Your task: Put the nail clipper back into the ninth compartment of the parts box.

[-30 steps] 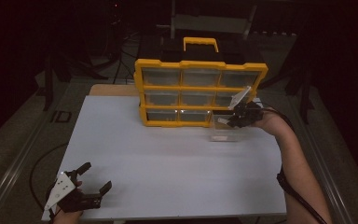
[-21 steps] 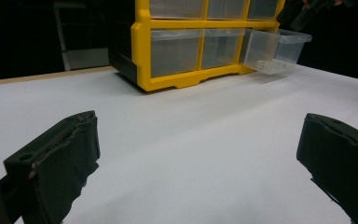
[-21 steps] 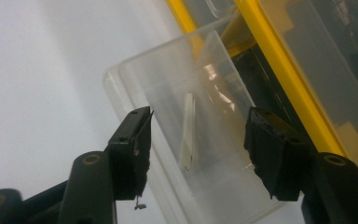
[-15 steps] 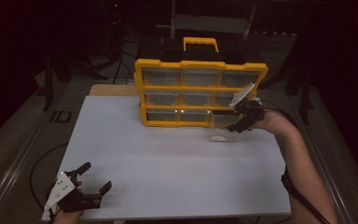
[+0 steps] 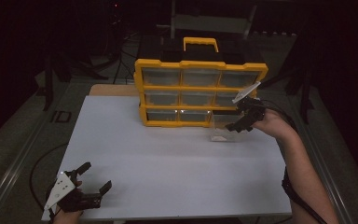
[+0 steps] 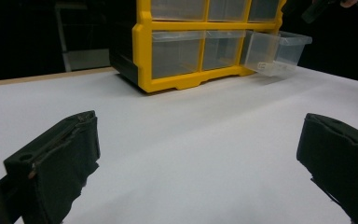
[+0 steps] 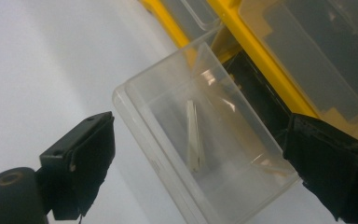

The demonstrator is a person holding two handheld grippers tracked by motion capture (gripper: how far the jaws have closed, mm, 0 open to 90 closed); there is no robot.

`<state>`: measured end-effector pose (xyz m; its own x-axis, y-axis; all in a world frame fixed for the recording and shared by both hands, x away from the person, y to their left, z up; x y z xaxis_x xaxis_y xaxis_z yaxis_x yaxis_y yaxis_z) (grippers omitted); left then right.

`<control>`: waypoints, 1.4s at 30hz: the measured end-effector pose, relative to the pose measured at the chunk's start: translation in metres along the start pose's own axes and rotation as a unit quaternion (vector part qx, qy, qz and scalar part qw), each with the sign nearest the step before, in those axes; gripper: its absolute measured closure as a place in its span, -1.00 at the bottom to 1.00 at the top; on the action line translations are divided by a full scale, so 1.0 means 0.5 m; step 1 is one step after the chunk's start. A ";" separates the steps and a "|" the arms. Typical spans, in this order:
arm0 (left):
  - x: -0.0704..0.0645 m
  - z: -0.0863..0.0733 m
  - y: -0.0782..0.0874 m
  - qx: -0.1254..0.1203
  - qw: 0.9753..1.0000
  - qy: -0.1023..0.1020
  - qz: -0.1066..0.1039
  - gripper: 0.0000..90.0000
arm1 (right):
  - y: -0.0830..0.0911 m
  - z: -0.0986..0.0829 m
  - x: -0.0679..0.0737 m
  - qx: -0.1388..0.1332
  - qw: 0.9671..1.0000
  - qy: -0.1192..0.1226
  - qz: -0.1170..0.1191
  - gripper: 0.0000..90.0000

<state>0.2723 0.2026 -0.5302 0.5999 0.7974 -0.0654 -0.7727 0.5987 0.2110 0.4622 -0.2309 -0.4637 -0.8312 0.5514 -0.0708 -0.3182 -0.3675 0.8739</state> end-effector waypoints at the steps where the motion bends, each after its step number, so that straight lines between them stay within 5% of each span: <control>1: 0.000 0.000 0.000 0.000 1.000 0.000 0.000 -0.99 | 0.000 -0.001 0.000 -0.002 1.000 -0.002 -0.001 -0.79; 11: -0.001 0.001 -0.001 0.000 1.000 0.001 -0.002 -0.99 | 0.002 0.004 0.014 -0.027 1.000 0.000 0.003 -0.79; 26: -0.003 -0.001 0.004 0.000 1.000 0.002 0.000 -0.99 | 0.030 0.013 0.033 -0.075 0.995 -0.060 -0.007 -0.79; 42: -0.004 0.000 0.005 -0.001 1.000 0.002 0.000 -0.99 | 0.043 -0.013 0.077 -0.105 0.992 -0.071 -0.022 -0.79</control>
<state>0.2693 0.2026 -0.5295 0.5998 0.7971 -0.0698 -0.7726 0.5996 0.2089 0.4206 -0.2226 -0.4506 -0.7460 0.6655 -0.0252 -0.4533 -0.4797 0.7513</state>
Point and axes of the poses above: each handheld gripper's, and its own axes: y roughly backward along the jaws, z roughly out of its top, x roughly to its left, the point moved 10 cm from there along -y, roughly forward along the jaws, and after that the axes turned 1 degree about x, right-handed, at the moved point
